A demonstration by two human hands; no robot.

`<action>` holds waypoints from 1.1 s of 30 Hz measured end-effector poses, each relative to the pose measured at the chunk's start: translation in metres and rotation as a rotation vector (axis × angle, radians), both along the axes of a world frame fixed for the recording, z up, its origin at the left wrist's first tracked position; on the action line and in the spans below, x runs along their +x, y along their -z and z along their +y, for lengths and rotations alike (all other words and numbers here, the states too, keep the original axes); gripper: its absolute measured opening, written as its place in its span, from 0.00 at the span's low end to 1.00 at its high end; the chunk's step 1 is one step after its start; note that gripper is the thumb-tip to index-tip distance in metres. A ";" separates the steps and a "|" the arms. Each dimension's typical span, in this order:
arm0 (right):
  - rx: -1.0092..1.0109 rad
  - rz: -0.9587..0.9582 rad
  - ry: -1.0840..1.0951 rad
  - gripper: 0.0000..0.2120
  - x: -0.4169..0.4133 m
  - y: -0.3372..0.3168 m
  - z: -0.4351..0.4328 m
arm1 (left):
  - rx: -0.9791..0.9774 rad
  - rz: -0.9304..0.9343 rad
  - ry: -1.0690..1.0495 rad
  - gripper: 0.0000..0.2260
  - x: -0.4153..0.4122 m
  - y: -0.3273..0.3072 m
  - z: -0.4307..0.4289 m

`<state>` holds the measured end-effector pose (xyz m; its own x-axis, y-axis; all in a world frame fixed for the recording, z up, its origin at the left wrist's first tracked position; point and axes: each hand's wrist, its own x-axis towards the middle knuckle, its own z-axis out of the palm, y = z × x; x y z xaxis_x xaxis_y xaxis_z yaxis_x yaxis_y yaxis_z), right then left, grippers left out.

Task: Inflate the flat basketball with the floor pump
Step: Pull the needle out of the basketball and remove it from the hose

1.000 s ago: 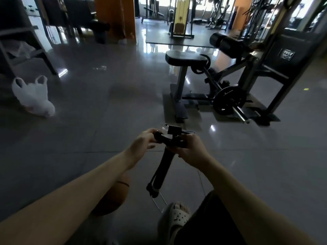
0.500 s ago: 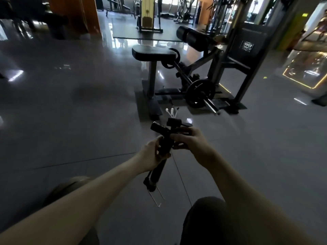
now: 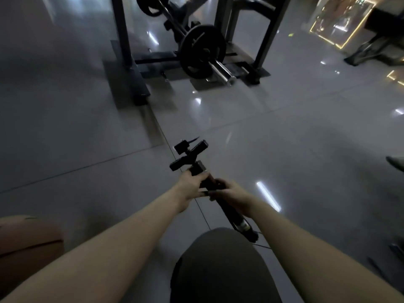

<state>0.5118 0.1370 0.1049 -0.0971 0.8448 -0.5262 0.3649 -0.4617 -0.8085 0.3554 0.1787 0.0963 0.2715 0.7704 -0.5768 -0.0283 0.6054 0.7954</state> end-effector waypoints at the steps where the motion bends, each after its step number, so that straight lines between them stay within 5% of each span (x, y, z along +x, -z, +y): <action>1: 0.004 -0.083 -0.037 0.14 0.003 0.014 -0.002 | -0.068 -0.010 0.000 0.12 0.003 0.010 -0.004; 5: -0.036 -0.317 -0.121 0.11 0.009 0.075 -0.012 | -0.156 0.163 0.232 0.17 0.006 0.049 -0.016; 9: -0.111 -0.407 -0.146 0.12 0.000 0.128 -0.010 | 0.243 0.778 0.458 0.17 -0.057 0.077 -0.010; 12: -0.145 -0.448 -0.153 0.11 -0.023 0.156 -0.005 | 0.357 1.118 0.576 0.19 -0.124 0.091 -0.013; 17: -0.189 -0.543 -0.179 0.16 -0.042 0.190 0.001 | 0.263 1.091 0.779 0.32 -0.141 0.134 -0.040; 24: -0.210 -0.637 -0.272 0.16 -0.034 0.227 0.004 | -0.004 1.316 0.858 0.55 -0.150 0.201 -0.067; 33: -0.205 -0.763 -0.396 0.13 -0.024 0.247 -0.002 | 0.074 1.304 0.870 0.54 -0.168 0.232 -0.094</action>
